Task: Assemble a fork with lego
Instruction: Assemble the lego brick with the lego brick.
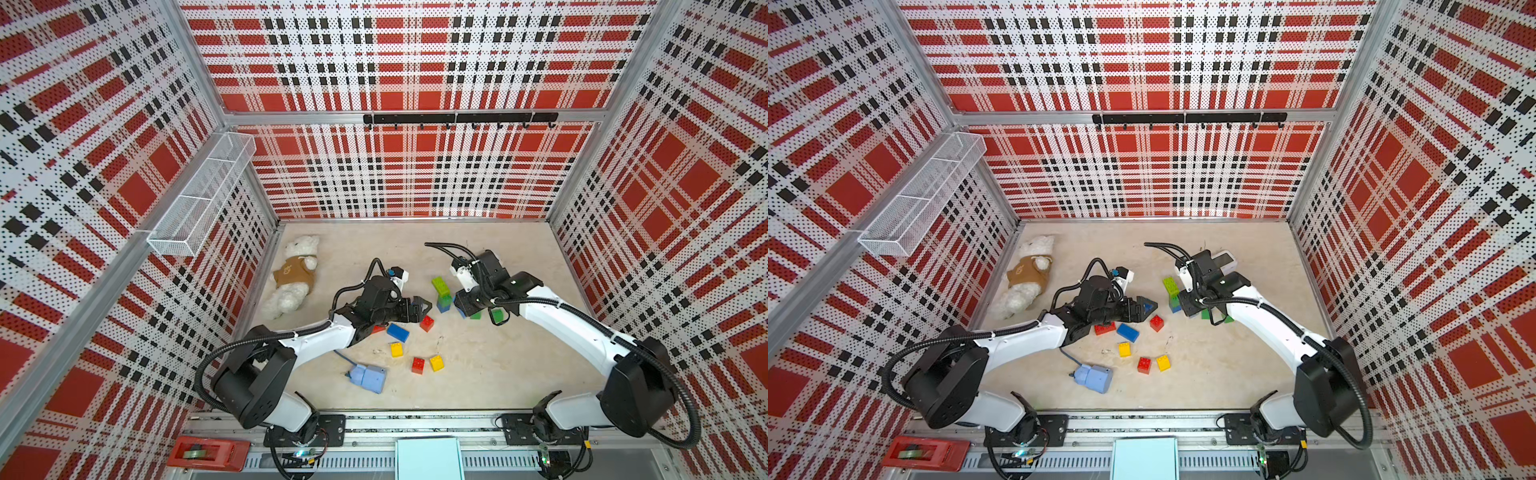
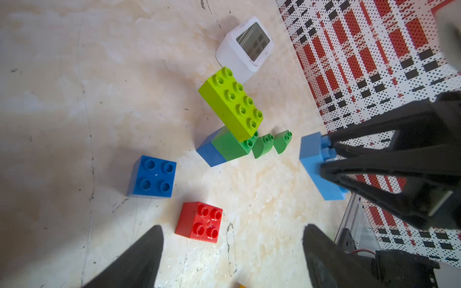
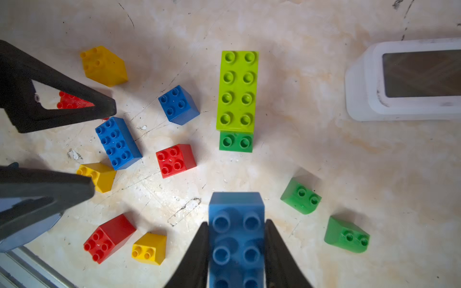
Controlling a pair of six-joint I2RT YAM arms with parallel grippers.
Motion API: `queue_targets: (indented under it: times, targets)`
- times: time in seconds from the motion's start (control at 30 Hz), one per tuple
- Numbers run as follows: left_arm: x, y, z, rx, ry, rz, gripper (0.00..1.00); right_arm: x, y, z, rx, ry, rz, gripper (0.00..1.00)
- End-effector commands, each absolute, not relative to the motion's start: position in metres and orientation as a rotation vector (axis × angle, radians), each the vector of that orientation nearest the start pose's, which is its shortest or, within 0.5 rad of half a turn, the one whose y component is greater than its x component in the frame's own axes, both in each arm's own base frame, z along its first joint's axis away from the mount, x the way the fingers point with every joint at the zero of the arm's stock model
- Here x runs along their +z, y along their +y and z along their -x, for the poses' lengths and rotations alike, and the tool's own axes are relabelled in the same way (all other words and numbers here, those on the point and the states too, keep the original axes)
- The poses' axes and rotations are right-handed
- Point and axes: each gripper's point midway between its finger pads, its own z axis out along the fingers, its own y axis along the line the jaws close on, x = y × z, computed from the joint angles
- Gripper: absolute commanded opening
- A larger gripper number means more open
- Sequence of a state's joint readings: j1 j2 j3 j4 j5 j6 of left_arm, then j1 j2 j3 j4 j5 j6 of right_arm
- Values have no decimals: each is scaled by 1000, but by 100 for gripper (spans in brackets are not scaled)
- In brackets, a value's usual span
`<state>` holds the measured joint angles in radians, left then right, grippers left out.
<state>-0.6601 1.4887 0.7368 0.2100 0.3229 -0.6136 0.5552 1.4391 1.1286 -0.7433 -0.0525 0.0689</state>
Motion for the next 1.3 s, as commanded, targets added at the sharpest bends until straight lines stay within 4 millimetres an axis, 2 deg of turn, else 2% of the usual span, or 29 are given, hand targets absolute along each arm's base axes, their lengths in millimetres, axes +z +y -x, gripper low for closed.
queue_targets:
  times: [0.0,0.17,0.4,1.0,1.27]
  targets:
    - [135,-303,-310,-1051,2235,-221,90,154,203,-304,307,2585,627,0]
    - [130,-300,-319,-1054,2242,-178,90,146,208,-315,226,2602,640,0]
    - [134,-290,-333,-1074,2214,-122,90,137,216,-324,183,2637,621,0]
    - [136,-295,-335,-1090,2209,-145,90,125,226,-338,141,2672,609,0]
    - [136,-297,-335,-1094,2210,-152,90,119,222,-340,100,2689,603,0]
